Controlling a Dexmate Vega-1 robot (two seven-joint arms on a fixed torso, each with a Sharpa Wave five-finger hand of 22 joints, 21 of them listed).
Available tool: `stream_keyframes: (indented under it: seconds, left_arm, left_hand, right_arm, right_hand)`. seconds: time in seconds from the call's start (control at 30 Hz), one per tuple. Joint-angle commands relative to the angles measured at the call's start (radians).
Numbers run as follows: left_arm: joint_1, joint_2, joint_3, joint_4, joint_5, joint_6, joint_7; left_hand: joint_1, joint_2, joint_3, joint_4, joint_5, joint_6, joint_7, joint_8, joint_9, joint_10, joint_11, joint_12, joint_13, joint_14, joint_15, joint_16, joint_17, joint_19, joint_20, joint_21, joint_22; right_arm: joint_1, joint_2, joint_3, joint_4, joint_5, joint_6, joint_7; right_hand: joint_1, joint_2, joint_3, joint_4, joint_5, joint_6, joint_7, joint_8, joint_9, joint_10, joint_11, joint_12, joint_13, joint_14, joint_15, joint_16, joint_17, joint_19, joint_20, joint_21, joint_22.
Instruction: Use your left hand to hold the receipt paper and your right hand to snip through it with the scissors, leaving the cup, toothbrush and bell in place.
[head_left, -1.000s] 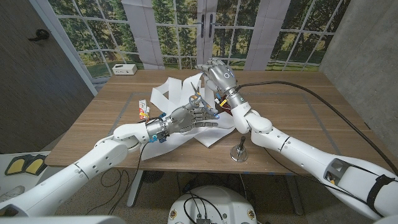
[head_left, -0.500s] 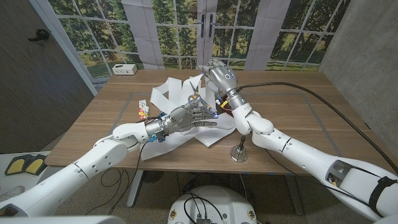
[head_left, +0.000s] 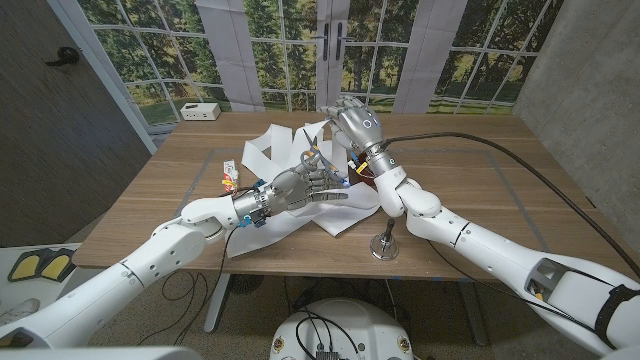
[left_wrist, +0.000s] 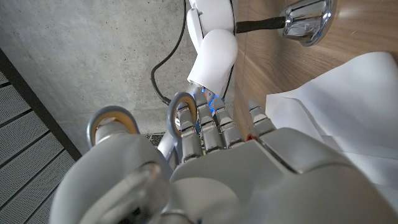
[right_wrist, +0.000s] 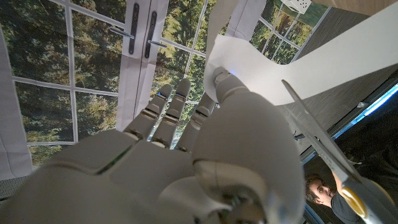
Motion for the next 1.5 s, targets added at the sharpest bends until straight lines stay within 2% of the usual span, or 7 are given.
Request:
stream_keyframes:
  seconds: [0.03,0.47,0.9,1.4,1.5]
  left_arm:
    - [0.006,-0.003,-0.007,0.005,0.0,-0.008,0.011]
    - [0.031,0.004,-0.029,-0.008,0.002,-0.026,0.047]
    - [0.029,0.013,-0.025,-0.015,0.016,-0.015,0.063]
    - [0.034,-0.011,-0.027,0.002,0.008,-0.021,0.095]
    - [0.035,-0.012,-0.027,0.001,0.008,-0.022,0.097]
  left_hand:
    - [0.001,0.009,-0.008,-0.002,0.005,0.005,0.003,-0.002,0.004,0.01,-0.006,0.001,0.006,0.005,0.0,0.0,0.002,0.008,0.002,0.0,0.006]
    - [0.002,0.01,-0.012,-0.001,0.005,0.005,0.003,-0.003,0.004,0.012,-0.002,0.0,0.007,0.004,0.002,-0.001,0.003,0.009,0.002,-0.002,0.006]
    - [0.001,0.012,-0.016,0.0,0.005,0.007,0.003,-0.003,0.005,0.012,-0.005,-0.002,0.008,0.005,0.001,-0.002,0.003,0.009,0.002,-0.003,0.006]
    - [0.002,0.014,-0.021,0.0,0.005,0.017,-0.002,0.0,0.005,0.021,-0.013,0.0,0.01,0.011,-0.011,-0.002,0.003,0.008,0.002,-0.005,0.006]
    - [0.002,0.014,-0.023,0.0,0.006,0.026,-0.011,0.004,0.005,0.035,-0.015,0.005,0.011,0.015,-0.013,0.0,0.003,0.009,0.002,-0.006,0.006]
  right_arm:
    - [-0.012,-0.009,0.007,-0.011,0.005,-0.005,-0.001]
    - [-0.033,-0.027,0.018,-0.023,0.004,-0.014,-0.003]
    - [-0.045,-0.042,0.03,-0.031,0.008,-0.003,-0.012]
    - [-0.056,-0.046,0.037,-0.039,0.01,0.005,-0.02]
    - [-0.058,-0.047,0.039,-0.042,0.01,0.004,-0.02]
  right_hand:
    - [-0.001,-0.009,-0.003,0.0,0.007,0.009,0.0,-0.002,0.004,0.005,0.002,0.007,0.001,0.008,-0.192,-0.004,0.004,0.003,0.003,0.001,0.002]
    - [-0.001,-0.008,-0.005,0.0,0.01,0.009,-0.003,-0.004,0.004,0.003,0.003,0.008,-0.001,0.009,-0.192,-0.006,0.005,0.002,0.003,0.0,0.002]
    - [-0.001,-0.007,-0.006,0.001,0.013,0.007,-0.005,-0.006,0.004,0.001,0.002,0.009,-0.001,0.009,-0.191,-0.008,0.005,-0.001,0.002,-0.002,0.002]
    - [0.001,-0.005,-0.007,0.0,0.016,0.008,-0.007,-0.007,0.005,0.001,0.002,0.011,-0.001,0.009,-0.192,-0.011,0.005,-0.003,0.001,-0.003,0.002]
    - [0.001,-0.005,-0.008,0.0,0.016,0.008,-0.006,-0.007,0.005,0.0,0.003,0.011,-0.002,0.01,-0.192,-0.011,0.005,-0.002,0.002,-0.003,0.002]
